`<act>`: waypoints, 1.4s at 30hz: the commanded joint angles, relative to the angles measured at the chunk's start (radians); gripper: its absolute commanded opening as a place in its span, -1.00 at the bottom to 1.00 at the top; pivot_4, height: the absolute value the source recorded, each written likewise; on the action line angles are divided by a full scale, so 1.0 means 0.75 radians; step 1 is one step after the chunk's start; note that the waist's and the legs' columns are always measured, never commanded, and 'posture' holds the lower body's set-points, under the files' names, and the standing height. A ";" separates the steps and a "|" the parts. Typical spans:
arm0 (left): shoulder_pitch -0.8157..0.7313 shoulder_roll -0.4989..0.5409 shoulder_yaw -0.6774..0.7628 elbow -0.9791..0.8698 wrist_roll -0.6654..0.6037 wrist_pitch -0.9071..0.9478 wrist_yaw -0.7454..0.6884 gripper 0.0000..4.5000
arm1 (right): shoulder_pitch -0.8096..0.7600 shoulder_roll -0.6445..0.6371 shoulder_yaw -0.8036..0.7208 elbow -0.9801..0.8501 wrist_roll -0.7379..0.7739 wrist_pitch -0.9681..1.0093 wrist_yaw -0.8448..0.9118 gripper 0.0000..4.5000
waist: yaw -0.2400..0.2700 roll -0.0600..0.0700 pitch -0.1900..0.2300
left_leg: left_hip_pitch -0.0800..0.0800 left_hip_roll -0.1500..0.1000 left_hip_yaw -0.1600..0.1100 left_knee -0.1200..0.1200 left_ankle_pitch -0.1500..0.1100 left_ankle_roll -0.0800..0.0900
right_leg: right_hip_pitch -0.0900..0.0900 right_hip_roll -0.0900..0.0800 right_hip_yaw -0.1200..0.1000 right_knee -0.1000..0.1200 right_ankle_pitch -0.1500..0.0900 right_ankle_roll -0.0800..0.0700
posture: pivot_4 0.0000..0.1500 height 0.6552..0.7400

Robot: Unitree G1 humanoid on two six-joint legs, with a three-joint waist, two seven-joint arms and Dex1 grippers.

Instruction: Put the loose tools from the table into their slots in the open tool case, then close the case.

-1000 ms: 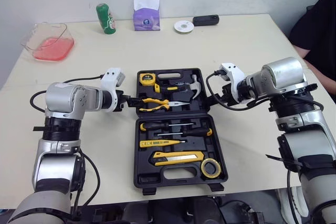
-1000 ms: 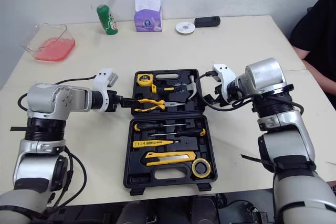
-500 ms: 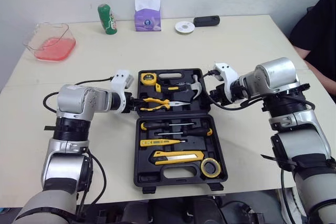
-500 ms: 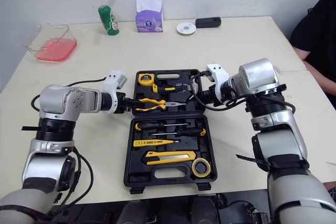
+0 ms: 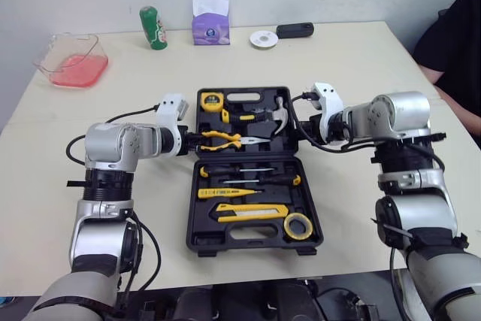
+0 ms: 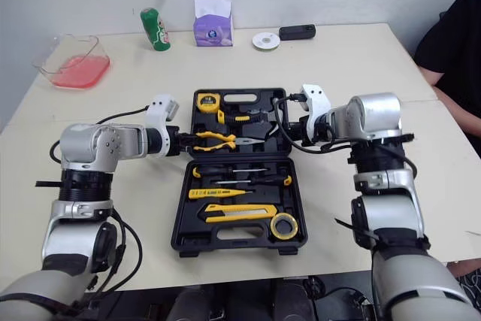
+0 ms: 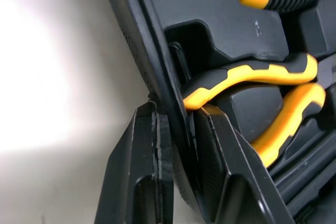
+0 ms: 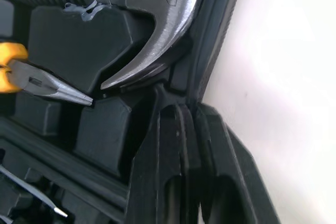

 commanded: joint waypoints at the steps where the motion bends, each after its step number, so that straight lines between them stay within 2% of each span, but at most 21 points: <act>1: 0.007 0.004 0.085 -0.095 -0.007 -0.219 -0.018 -0.87 | 0.051 0.003 -0.069 -0.190 0.012 -0.229 -0.013 -1.00 | -0.002 0.000 0.000 | -0.001 0.000 0.000 0.000 0.000 0.000 | 0.000 0.000 -0.001 0.000 0.000 0.000 | 1.00 1.00; 7: 0.097 -0.009 0.082 -0.093 0.037 -0.731 -0.086 -0.93 | 0.184 0.029 -0.114 -0.307 -0.013 -0.512 -0.074 -1.00 | -0.002 0.000 0.000 | -0.003 -0.001 0.001 -0.001 0.000 0.000 | -0.004 0.001 -0.001 -0.001 0.000 0.001 | 1.00 1.00; 10: 0.198 0.005 0.055 -0.077 0.114 -0.996 -0.107 -0.93 | 0.367 -0.029 0.011 -0.374 -0.150 -0.964 0.002 -1.00 | 0.000 0.000 0.000 | -0.012 -0.002 0.000 0.001 0.000 0.000 | -0.012 0.001 -0.002 -0.001 0.001 0.001 | 1.00 1.00; 14: 0.326 0.029 0.028 0.028 0.298 -1.519 -0.044 -0.93 | 0.532 -0.104 0.119 -0.213 -0.379 -1.581 -0.054 -1.00 | -0.003 -0.002 0.001 | -0.015 -0.005 0.002 -0.001 0.000 0.001 | -0.015 0.001 -0.002 -0.003 0.001 0.002 | 1.00 1.00; 18: 0.449 0.072 -0.017 0.066 0.397 -1.849 -0.064 -0.93 | 0.624 -0.212 0.215 0.013 -0.617 -2.156 -0.187 -1.00 | -0.003 -0.004 0.002 | -0.015 -0.003 0.002 0.003 0.001 0.002 | -0.015 0.000 -0.003 -0.001 0.002 0.002 | 1.00 1.00; 22: 0.548 0.054 0.001 0.038 0.380 -1.926 -0.034 -0.93 | 0.666 -0.305 0.274 0.173 -0.818 -2.548 -0.361 -1.00 | -0.003 -0.005 0.001 | -0.012 0.000 0.002 0.003 0.001 0.003 | -0.014 -0.002 -0.002 -0.001 0.002 0.002 | 1.00 1.00; 27: 0.648 0.103 -0.003 -0.014 0.417 -1.968 -0.059 -0.93 | 0.668 -0.367 0.334 0.329 -0.919 -2.706 -0.413 -1.00 | -0.005 -0.005 0.001 | -0.007 0.000 0.001 0.005 0.001 0.003 | -0.007 -0.002 -0.003 -0.003 0.002 0.002 | 1.00 1.00; 29: 0.680 0.122 -0.006 -0.024 0.394 -1.976 -0.114 -0.93 | 0.671 -0.376 0.350 0.341 -0.951 -2.754 -0.427 -1.00 | -0.006 -0.005 0.001 | 0.007 0.001 0.002 -0.001 0.001 0.003 | 0.008 -0.001 -0.003 -0.008 0.002 0.002 | 1.00 1.00; 32: 0.731 0.153 -0.036 -0.029 0.366 -2.013 -0.216 -0.93 | 0.691 -0.385 0.383 0.372 -0.997 -2.797 -0.434 -1.00 | -0.005 -0.006 0.000 | 0.009 0.002 0.002 -0.002 0.001 0.003 | 0.009 -0.001 -0.003 -0.009 0.002 0.002 | 1.00 1.00; 34: 0.753 0.146 -0.028 -0.050 0.330 -2.004 -0.230 -0.55 | 0.708 -0.388 0.376 0.380 -0.971 -2.817 -0.433 -1.00 | -0.005 -0.007 0.000 | 0.010 0.002 0.002 -0.002 0.001 0.003 | 0.010 -0.001 -0.003 -0.010 0.002 0.002 | 1.00 1.00; 35: 0.765 0.152 -0.012 -0.068 0.317 -1.976 -0.225 -0.43 | 0.724 -0.392 0.361 0.361 -0.932 -2.819 -0.418 -0.83 | -0.004 -0.007 0.000 | 0.012 0.003 0.001 -0.002 0.001 0.003 | 0.013 -0.001 -0.003 -0.010 0.002 0.002 | 1.00 1.00; 37: 0.821 0.193 0.036 -0.127 0.262 -1.886 -0.253 -0.04 | 0.772 -0.426 0.343 0.293 -0.875 -2.814 -0.364 -0.49 | 0.002 -0.007 0.000 | 0.015 0.003 -0.002 -0.001 0.000 0.003 | 0.019 -0.001 -0.004 -0.011 0.002 0.002 | 1.00 1.00; 40: 0.940 0.269 0.111 -0.236 0.163 -1.750 -0.326 0.59 | 0.865 -0.492 0.316 0.208 -0.797 -2.801 -0.268 0.20 | 0.000 -0.007 0.000 | 0.015 0.003 -0.007 -0.001 -0.001 0.005 | 0.024 -0.003 -0.003 -0.019 0.002 0.002 | 1.00 1.00; 42: 1.017 0.312 0.167 -0.308 0.098 -1.654 -0.360 0.62 | 0.937 -0.524 0.285 0.164 -0.705 -2.764 -0.194 0.69 | -0.001 -0.007 0.000 | 0.017 0.003 -0.007 -0.001 -0.001 0.004 | 0.026 -0.003 -0.002 -0.019 0.002 0.002 | 1.00 1.00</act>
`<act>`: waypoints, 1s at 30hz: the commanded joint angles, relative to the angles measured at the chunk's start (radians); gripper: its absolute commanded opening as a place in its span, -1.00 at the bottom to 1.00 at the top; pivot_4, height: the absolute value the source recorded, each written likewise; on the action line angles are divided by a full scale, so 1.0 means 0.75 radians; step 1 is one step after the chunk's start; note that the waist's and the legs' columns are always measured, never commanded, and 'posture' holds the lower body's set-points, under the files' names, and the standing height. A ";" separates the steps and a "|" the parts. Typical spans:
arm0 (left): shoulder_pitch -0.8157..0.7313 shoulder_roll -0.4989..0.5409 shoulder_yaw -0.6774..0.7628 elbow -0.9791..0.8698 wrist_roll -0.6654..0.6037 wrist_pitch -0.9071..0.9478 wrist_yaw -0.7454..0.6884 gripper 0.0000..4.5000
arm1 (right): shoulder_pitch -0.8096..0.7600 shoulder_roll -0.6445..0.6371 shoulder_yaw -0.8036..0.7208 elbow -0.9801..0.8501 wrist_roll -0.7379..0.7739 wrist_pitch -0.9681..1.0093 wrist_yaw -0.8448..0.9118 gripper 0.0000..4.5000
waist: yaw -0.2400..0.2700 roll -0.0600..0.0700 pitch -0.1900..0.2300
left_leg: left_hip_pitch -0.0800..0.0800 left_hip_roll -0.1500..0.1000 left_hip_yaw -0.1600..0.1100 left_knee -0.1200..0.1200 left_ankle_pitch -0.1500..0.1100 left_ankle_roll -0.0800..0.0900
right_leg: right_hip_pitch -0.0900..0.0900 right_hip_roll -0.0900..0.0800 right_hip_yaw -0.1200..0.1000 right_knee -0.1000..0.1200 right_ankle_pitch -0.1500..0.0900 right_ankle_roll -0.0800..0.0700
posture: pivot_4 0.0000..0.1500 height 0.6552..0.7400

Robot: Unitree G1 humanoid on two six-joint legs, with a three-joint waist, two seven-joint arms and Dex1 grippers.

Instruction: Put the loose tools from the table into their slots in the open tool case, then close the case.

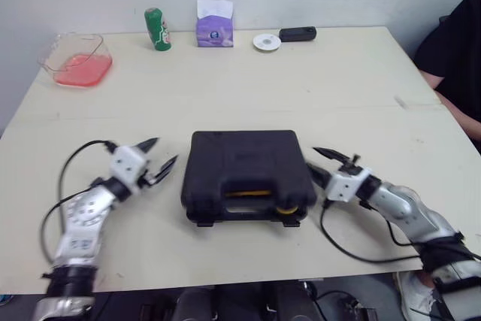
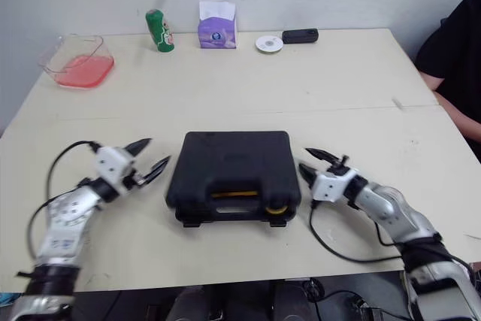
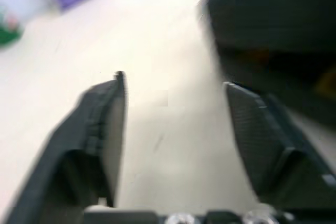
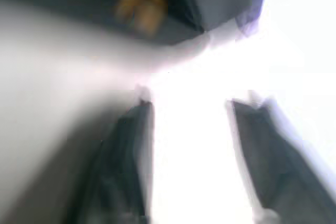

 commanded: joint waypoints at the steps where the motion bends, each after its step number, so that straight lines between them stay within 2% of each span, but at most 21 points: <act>1: 0.103 0.063 0.116 -0.183 -0.147 0.155 -0.073 0.62 | 0.113 -0.074 -0.060 -0.097 0.160 0.058 0.157 0.92 | 0.001 0.000 0.000 | 0.003 0.001 0.000 0.000 -0.001 -0.001 | 0.004 0.000 0.000 -0.001 0.000 0.000 | 1.00 1.00; 2: 0.140 0.081 0.158 -0.209 -0.175 0.207 -0.075 0.62 | 0.157 -0.104 -0.066 -0.123 0.222 0.085 0.228 0.99 | 0.001 0.000 0.000 | 0.008 0.001 0.000 -0.001 -0.002 -0.001 | 0.008 0.000 0.000 -0.002 0.000 0.000 | 1.00 1.00; 5: 0.207 0.118 0.248 -0.288 -0.274 0.331 -0.105 0.62 | 0.260 -0.143 -0.145 -0.212 0.415 0.153 0.344 0.99 | 0.002 0.000 0.000 | 0.018 0.007 -0.002 -0.003 -0.007 -0.003 | 0.022 0.001 0.000 -0.011 -0.001 -0.001 | 1.00 1.00; 7: 0.208 0.129 0.270 -0.305 -0.294 0.357 -0.120 0.62 | 0.320 -0.153 -0.182 -0.285 0.562 0.230 0.444 0.99 | 0.004 0.000 0.000 | 0.017 0.008 -0.004 -0.002 -0.008 -0.003 | 0.023 0.001 -0.001 -0.012 -0.001 -0.001 | 1.00 1.00; 10: 0.170 0.127 0.272 -0.286 -0.289 0.359 -0.135 0.62 | 0.387 -0.186 -0.218 -0.395 0.686 0.290 0.593 0.99 | 0.004 0.000 0.000 | 0.017 0.008 -0.004 -0.002 -0.009 -0.003 | 0.023 0.001 -0.001 -0.011 -0.001 -0.001 | 1.00 1.00; 14: 0.152 0.136 0.211 -0.309 -0.265 0.337 -0.215 0.62 | 0.505 -0.241 -0.303 -0.569 0.946 0.595 0.781 0.99 | 0.004 0.000 0.000 | 0.017 0.008 -0.003 -0.002 -0.010 -0.003 | 0.023 0.001 -0.001 -0.012 -0.001 -0.001 | 1.00 1.00; 15: 0.161 0.144 0.187 -0.334 -0.278 0.337 -0.270 0.38 | 0.509 -0.234 -0.317 -0.592 0.971 0.646 0.796 0.75 | 0.002 0.000 0.000 | 0.017 0.008 -0.003 -0.002 -0.010 -0.003 | 0.023 0.001 -0.001 -0.012 -0.001 -0.001 | 1.00 1.00; 16: 0.167 0.155 0.166 -0.351 -0.277 0.344 -0.302 0.26 | 0.511 -0.227 -0.325 -0.612 0.987 0.687 0.816 0.64 | 0.000 0.000 0.000 | 0.018 0.008 -0.002 -0.002 -0.011 -0.003 | 0.023 0.001 0.000 -0.013 -0.001 -0.001 | 1.00 1.00; 22: 0.087 0.163 0.050 -0.318 -0.189 0.319 -0.340 -1.00 | 0.446 -0.174 -0.293 -0.713 0.991 0.914 0.893 -0.75 | 0.004 0.000 0.000 | 0.017 0.009 -0.001 -0.002 -0.012 -0.003 | 0.021 0.002 0.000 -0.012 -0.001 -0.002 | 1.00 1.00; 23: 0.064 0.158 0.029 -0.296 -0.168 0.319 -0.335 -1.00 | 0.423 -0.162 -0.285 -0.717 0.982 0.952 0.894 -0.97 | 0.004 0.000 0.000 | 0.017 0.009 -0.001 -0.002 -0.012 -0.003 | 0.021 0.002 0.000 -0.012 -0.001 -0.002 | 1.00 1.00; 26: 0.010 0.151 -0.043 -0.235 -0.111 0.324 -0.341 -1.00 | 0.366 -0.095 -0.265 -0.721 0.945 1.043 0.857 -0.99 | 0.005 0.000 0.000 | 0.017 0.008 0.000 -0.001 -0.012 -0.003 | 0.021 0.002 0.000 -0.012 -0.001 -0.002 | 1.00 1.00; 30: -0.074 0.118 -0.147 -0.129 -0.047 0.320 -0.359 -1.00 | 0.273 -0.033 -0.186 -0.672 0.808 1.042 0.876 -0.99 | 0.005 0.000 0.000 | 0.016 0.009 0.001 -0.001 -0.012 -0.003 | 0.019 0.003 -0.001 -0.012 -0.001 -0.002 | 1.00 1.00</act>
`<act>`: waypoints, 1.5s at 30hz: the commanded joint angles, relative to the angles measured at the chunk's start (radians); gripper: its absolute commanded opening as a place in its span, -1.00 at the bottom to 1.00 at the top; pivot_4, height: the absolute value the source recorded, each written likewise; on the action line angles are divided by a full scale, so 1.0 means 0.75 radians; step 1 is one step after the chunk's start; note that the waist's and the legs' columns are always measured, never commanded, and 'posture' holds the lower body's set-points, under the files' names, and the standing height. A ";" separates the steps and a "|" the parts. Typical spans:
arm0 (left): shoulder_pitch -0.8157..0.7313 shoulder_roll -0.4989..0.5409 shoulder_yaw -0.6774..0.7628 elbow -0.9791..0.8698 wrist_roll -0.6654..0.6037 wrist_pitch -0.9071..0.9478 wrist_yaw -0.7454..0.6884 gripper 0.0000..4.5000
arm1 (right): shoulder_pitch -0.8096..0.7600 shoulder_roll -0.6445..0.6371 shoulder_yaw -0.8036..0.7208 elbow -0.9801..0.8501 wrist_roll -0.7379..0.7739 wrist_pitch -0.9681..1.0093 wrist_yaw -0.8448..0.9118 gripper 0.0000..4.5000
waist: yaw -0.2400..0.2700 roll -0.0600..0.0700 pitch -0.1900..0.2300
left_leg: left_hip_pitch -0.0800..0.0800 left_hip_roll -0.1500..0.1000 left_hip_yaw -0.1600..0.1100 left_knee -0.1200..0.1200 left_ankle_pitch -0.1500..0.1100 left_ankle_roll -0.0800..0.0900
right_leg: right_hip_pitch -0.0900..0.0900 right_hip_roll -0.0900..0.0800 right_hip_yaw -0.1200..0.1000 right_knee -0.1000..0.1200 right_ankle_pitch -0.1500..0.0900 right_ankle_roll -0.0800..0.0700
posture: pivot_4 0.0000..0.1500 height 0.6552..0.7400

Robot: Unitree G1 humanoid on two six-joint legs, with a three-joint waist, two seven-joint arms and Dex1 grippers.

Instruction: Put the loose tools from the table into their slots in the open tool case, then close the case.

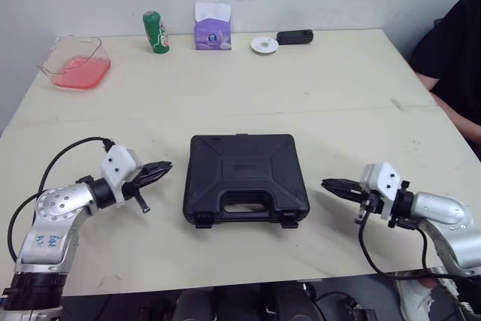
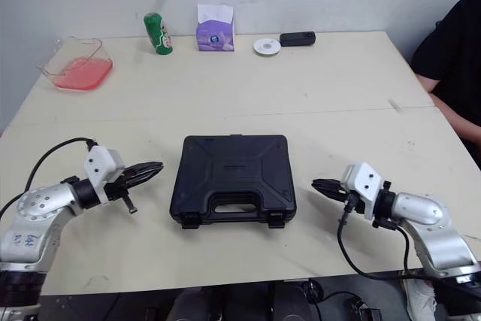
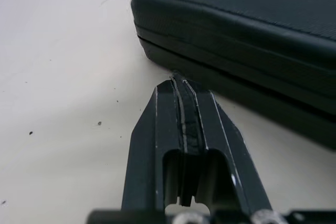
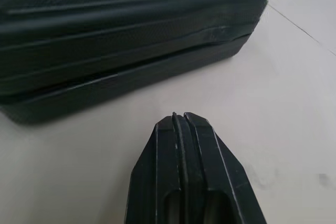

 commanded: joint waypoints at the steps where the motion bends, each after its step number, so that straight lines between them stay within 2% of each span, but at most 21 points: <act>1: -0.051 -0.020 -0.069 0.060 0.051 -0.021 -0.026 -1.00 | -0.081 0.045 0.037 0.048 -0.098 -0.003 -0.007 -0.99 | 0.000 0.000 0.000 | 0.000 0.000 0.000 0.001 0.000 0.000 | 0.000 0.000 -0.001 0.000 0.000 0.000 | 1.00 1.00; 8: -0.088 -0.065 -0.142 0.103 0.083 -0.001 -0.041 -1.00 | -0.224 0.136 0.096 0.176 -0.210 -0.012 0.025 -0.99 | -0.003 0.000 0.000 | -0.001 0.000 0.002 0.002 -0.001 0.002 | -0.002 0.000 -0.007 0.001 0.000 0.000 | 1.00 1.00; 12: -0.029 -0.077 -0.160 0.062 0.067 -0.001 -0.080 -1.00 | -0.308 0.185 0.130 0.258 -0.260 -0.055 0.063 -0.99 | -0.004 0.000 0.000 | 0.000 0.000 0.003 0.002 -0.001 0.002 | -0.002 0.000 -0.007 0.002 0.000 0.000 | 1.00 1.00; 24: 0.114 -0.124 -0.211 -0.185 0.074 0.049 -0.059 -1.00 | -0.565 0.302 0.165 0.606 -0.361 -0.214 0.140 -0.99 | -0.004 0.000 0.000 | 0.000 0.000 0.003 0.003 -0.001 0.002 | -0.001 -0.001 -0.006 0.002 0.000 0.000 | 1.00 1.00; 33: 0.257 -0.163 -0.208 -0.301 0.073 0.014 -0.032 -1.00 | -0.898 0.422 0.160 1.120 -0.486 -0.389 0.119 -0.99 | -0.016 0.002 0.001 | 0.001 0.001 0.003 0.002 -0.001 0.002 | -0.002 -0.001 -0.004 0.003 0.000 0.000 | 1.00 1.00; 40: 0.325 -0.164 -0.143 -0.310 0.065 0.022 0.004 -1.00 | -1.045 0.486 0.158 1.370 -0.569 -0.519 0.041 -0.99 | -0.029 0.002 0.001 | 0.001 0.001 0.004 0.003 -0.001 0.001 | -0.001 -0.002 0.002 0.003 0.000 -0.001 | 1.00 1.00; 44: 0.406 -0.137 -0.045 -0.340 0.012 -0.004 -0.017 -1.00 | -1.031 0.456 0.081 1.348 -0.513 -0.548 0.030 -0.99 | -0.043 0.003 0.001 | 0.000 0.003 0.003 0.001 -0.001 0.000 | -0.002 -0.001 0.005 0.003 -0.001 -0.002 | 1.00 1.00; 45: 0.436 -0.133 0.035 -0.357 -0.059 -0.008 -0.035 -1.00 | -0.987 0.425 0.026 1.266 -0.435 -0.505 0.079 -0.99 | -0.043 0.003 0.001 | 0.000 0.003 0.003 0.000 -0.002 0.000 | -0.002 -0.001 0.005 0.004 -0.001 -0.002 | 1.00 1.00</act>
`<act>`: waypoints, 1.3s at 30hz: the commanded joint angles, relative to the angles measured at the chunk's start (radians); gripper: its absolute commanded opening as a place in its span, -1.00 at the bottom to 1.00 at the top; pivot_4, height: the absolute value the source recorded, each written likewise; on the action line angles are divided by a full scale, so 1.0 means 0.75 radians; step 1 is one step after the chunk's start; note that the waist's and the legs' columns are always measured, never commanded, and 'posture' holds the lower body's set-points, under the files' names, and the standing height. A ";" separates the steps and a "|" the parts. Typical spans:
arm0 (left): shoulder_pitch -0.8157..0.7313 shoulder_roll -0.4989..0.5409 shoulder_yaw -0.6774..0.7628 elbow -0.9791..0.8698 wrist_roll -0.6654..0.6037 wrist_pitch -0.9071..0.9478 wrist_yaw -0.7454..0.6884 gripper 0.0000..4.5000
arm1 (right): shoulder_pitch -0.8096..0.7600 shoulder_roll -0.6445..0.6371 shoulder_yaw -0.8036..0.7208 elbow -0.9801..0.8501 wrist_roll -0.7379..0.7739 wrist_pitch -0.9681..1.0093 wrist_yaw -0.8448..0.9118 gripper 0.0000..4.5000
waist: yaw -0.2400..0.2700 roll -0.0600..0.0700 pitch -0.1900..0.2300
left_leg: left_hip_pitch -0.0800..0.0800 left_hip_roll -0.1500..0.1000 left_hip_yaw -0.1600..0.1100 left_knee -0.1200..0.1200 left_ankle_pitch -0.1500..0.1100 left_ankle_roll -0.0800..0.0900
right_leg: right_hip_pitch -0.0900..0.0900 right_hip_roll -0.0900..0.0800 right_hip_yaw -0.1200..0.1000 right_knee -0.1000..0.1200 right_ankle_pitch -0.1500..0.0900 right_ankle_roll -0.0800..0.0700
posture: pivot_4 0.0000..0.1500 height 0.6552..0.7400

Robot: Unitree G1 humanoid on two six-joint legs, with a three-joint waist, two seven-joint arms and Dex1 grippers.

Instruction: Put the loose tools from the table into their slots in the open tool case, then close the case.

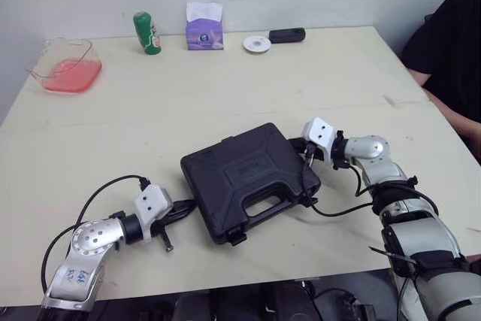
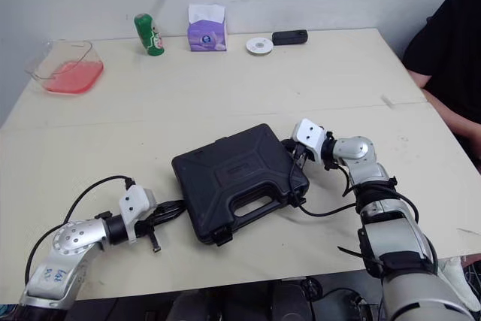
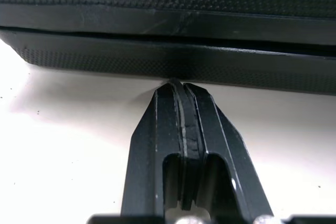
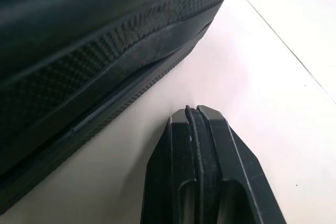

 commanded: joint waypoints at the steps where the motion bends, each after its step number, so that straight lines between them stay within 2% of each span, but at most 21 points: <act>1: 0.078 0.015 0.166 -0.070 -0.157 -0.029 -0.054 -1.00 | 0.073 -0.067 -0.145 -0.168 0.172 0.049 0.076 -0.99 | 0.001 0.000 0.000 | 0.000 0.000 0.000 0.000 0.000 0.000 | 0.000 0.000 0.000 0.001 0.000 0.000 | 1.00 1.00; 6: 0.038 0.099 0.390 -0.110 -0.377 0.070 -0.097 -1.00 | 0.360 -0.217 -0.307 -0.668 0.332 0.297 0.055 -0.99 | 0.031 0.002 0.001 | -0.003 0.001 -0.002 0.001 -0.001 0.000 | -0.002 0.000 -0.001 -0.005 0.000 0.000 | 1.00 1.00; 9: -0.060 0.151 0.398 -0.116 -0.428 0.125 -0.111 -1.00 | 0.524 -0.279 -0.382 -0.934 0.408 0.446 0.020 -0.99 | 0.040 0.003 0.002 | -0.001 0.000 -0.003 0.001 -0.002 -0.001 | 0.000 0.000 -0.001 -0.004 0.000 0.000 | 1.00 1.00; 10: -0.099 0.168 0.379 -0.114 -0.433 0.135 -0.130 -1.00 | 0.580 -0.289 -0.413 -1.025 0.442 0.512 -0.002 -0.99 | 0.030 0.012 0.005 | -0.005 -0.003 -0.006 -0.002 -0.002 0.001 | 0.008 -0.002 -0.005 -0.006 0.001 0.000 | 1.00 1.00; 11: -0.141 0.183 0.356 -0.111 -0.443 0.150 -0.154 -1.00 | 0.636 -0.295 -0.444 -1.112 0.476 0.566 -0.024 -0.99 | 0.015 0.011 0.005 | -0.006 -0.015 -0.036 -0.011 0.002 0.010 | 0.030 -0.014 -0.036 -0.020 0.001 0.001 | 1.00 1.00; 12: -0.172 0.191 0.338 -0.104 -0.448 0.155 -0.173 -1.00 | 0.684 -0.300 -0.462 -1.187 0.495 0.601 -0.039 -0.99 | 0.008 0.017 0.007 | 0.001 -0.027 -0.056 -0.026 0.014 0.012 | 0.042 -0.026 -0.063 -0.025 0.002 0.003 | 1.00 1.00; 14: -0.281 0.201 0.278 -0.081 -0.456 0.171 -0.214 -1.00 | 0.781 -0.308 -0.510 -1.317 0.512 0.655 -0.090 -0.99 | 0.012 0.019 0.009 | -0.006 -0.048 -0.092 -0.039 0.037 0.007 | 0.052 -0.044 -0.109 -0.029 0.001 0.007 | 1.00 1.00; 17: -0.487 0.201 0.153 -0.044 -0.450 0.214 -0.268 -1.00 | 0.926 -0.330 -0.595 -1.485 0.552 0.713 -0.126 -0.99 | 0.078 0.020 0.011 | -0.011 -0.048 -0.085 -0.036 0.044 0.006 | 0.040 -0.038 -0.102 -0.023 0.002 0.008 | 1.00 1.00; 22: -0.840 0.131 -0.098 0.067 -0.406 0.260 -0.408 -1.00 | 1.214 -0.360 -0.811 -1.737 0.676 0.805 -0.113 -0.99 | 0.130 0.021 0.012 | -0.017 -0.048 -0.080 -0.023 0.037 0.010 | 0.035 -0.037 -0.098 -0.025 0.003 0.010 | 1.00 1.00; 24: -0.943 0.085 -0.175 0.111 -0.404 0.291 -0.448 -1.00 | 1.326 -0.360 -0.882 -1.823 0.724 0.848 -0.116 -0.99 | 0.133 0.020 0.012 | -0.024 -0.047 -0.078 -0.021 0.036 0.012 | 0.031 -0.032 -0.094 -0.025 0.007 0.015 | 1.00 1.00; 29: -1.155 -0.041 -0.382 0.277 -0.242 0.228 -0.517 -1.00 | 1.590 -0.295 -0.975 -2.023 0.744 0.853 -0.144 -0.99 | 0.116 0.018 0.012 | -0.023 -0.046 -0.070 -0.019 0.034 0.015 | 0.030 -0.025 -0.083 -0.030 0.009 0.019 | 1.00 1.00; 34: -1.270 -0.241 -0.517 0.425 -0.117 0.188 -0.478 -1.00 | 1.855 -0.172 -0.942 -2.191 0.761 0.874 -0.169 -0.99 | 0.113 0.018 0.012 | -0.021 -0.044 -0.068 -0.018 0.034 0.015 | 0.029 -0.023 -0.078 -0.029 0.009 0.019 | 1.00 1.00; 39: -1.325 -0.400 -0.599 0.531 0.003 0.141 -0.418 -1.00 | 1.922 -0.151 -0.822 -2.226 0.666 0.865 -0.210 -0.99 | 0.103 0.017 0.013 | -0.020 -0.043 -0.063 -0.017 0.032 0.016 | 0.028 -0.023 -0.072 -0.027 0.010 0.020 | 1.00 1.00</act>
